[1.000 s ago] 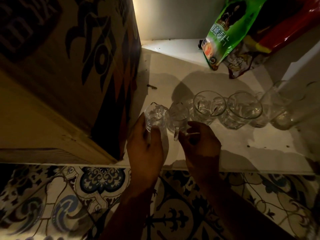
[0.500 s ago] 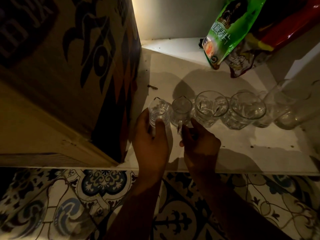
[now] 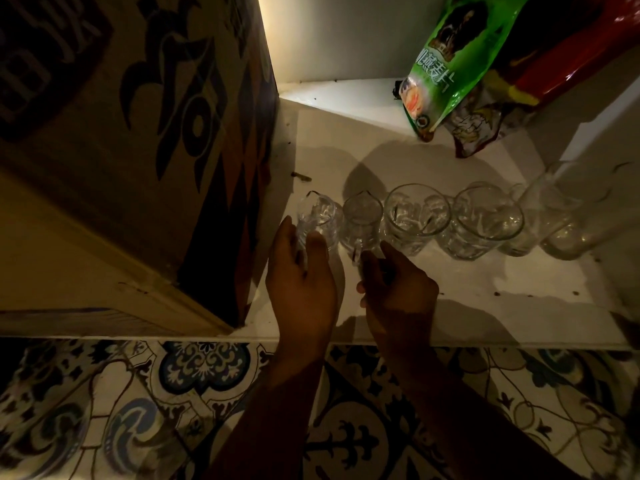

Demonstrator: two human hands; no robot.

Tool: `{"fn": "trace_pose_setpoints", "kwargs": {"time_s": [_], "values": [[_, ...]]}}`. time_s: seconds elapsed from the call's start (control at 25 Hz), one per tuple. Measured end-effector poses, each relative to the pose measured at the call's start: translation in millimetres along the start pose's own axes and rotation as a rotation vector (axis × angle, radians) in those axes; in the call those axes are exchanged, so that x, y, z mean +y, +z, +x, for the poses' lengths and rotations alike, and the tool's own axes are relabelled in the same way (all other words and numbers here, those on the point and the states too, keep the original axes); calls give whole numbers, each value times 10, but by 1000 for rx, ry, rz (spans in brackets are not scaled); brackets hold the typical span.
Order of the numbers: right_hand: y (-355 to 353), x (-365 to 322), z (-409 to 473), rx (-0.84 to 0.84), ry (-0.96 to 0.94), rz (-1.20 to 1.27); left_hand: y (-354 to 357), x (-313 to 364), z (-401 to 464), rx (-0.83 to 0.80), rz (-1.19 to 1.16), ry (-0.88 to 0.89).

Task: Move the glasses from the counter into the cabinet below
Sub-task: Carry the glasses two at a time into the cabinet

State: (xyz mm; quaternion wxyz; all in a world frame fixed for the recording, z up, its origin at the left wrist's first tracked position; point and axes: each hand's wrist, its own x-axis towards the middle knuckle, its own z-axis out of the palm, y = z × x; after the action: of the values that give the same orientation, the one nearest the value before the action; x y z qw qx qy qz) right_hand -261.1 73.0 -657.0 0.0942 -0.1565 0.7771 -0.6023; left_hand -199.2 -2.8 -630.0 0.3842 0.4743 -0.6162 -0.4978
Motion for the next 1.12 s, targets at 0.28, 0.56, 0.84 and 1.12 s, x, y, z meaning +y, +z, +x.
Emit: {"fn": "trace_pose_setpoints", "kwargs": {"time_s": [0.28,0.56,0.84,1.12], "values": [[-548,-103,-658,-319,-153,-446,-562,63,-633,9,298,111],[-1201,-307,-1603,-745,53,-926,-1415,273,-1552,-341,726,-53],[-1832,-1100,-2303,-1023,150,-971,-2024,841,-2067,-687,1000,-370],[-2303,-2239,-2721,-1080,265,-990,-2553,1985,-2510,-845,924,-350]]}}
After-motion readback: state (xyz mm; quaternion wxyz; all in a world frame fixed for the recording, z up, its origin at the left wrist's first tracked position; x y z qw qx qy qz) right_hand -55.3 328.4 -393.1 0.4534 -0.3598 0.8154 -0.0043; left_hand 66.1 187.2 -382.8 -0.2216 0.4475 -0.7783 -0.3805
